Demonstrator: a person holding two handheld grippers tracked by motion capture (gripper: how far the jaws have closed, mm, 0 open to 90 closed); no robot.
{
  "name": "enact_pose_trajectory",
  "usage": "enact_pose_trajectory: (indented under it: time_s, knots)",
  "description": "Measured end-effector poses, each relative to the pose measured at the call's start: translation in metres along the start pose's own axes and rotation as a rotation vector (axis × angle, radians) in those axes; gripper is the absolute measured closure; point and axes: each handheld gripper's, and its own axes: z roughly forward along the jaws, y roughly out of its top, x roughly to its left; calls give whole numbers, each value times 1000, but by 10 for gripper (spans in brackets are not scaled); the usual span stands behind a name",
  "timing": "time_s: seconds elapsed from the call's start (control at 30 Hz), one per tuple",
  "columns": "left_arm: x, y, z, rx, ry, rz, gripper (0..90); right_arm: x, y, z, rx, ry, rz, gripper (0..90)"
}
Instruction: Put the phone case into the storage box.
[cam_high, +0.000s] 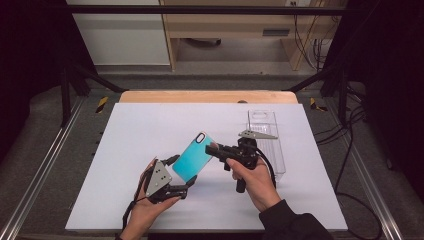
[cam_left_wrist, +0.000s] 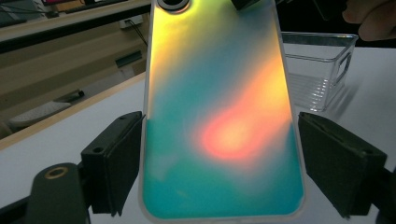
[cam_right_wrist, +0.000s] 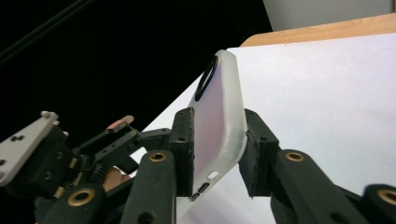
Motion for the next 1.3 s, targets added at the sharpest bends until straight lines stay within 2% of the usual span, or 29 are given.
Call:
enact_pose_trajectory:
  time_s: [0.13, 0.3, 0.47, 0.53, 0.63, 0.73, 0.83, 0.97, 1.07, 1.13, 1.3]
  knots:
    - [0, -2, 4, 19, -8, -5, 166, 0, -1, -2, -13, 25, 11, 753]
    - [-1, -5, 9, 38, -13, 2, 166, 2, -3, -4, -4, 24, 3, 781]
    - [0, -9, 12, 48, 2, -8, 165, 3, -5, 1, -2, 19, 8, 798]
    - [-1, -11, 13, 58, 22, -6, 164, 5, -5, 3, -6, 17, 14, 805]
    - [0, -14, 14, 67, 28, -35, 162, 10, -5, 9, 3, 8, -10, 810]
    - [1, -13, 13, 54, 43, -48, 162, 15, -2, 13, 8, -7, -43, 810]
    - [3, -12, 13, 55, 33, -77, 146, 18, 3, 12, 1, -41, -89, 811]
    - [4, -12, 11, 50, 28, -113, 88, 14, 11, 7, -10, -63, -111, 811]
    - [5, -12, 9, 49, 22, -121, 63, 11, 16, 1, -14, -85, -149, 810]
    - [6, -12, 6, 46, 19, -128, 47, 8, 20, -4, -14, -108, -173, 811]
    - [12, -13, -9, 28, 28, -145, 39, 1, 29, -14, -24, -125, -202, 810]
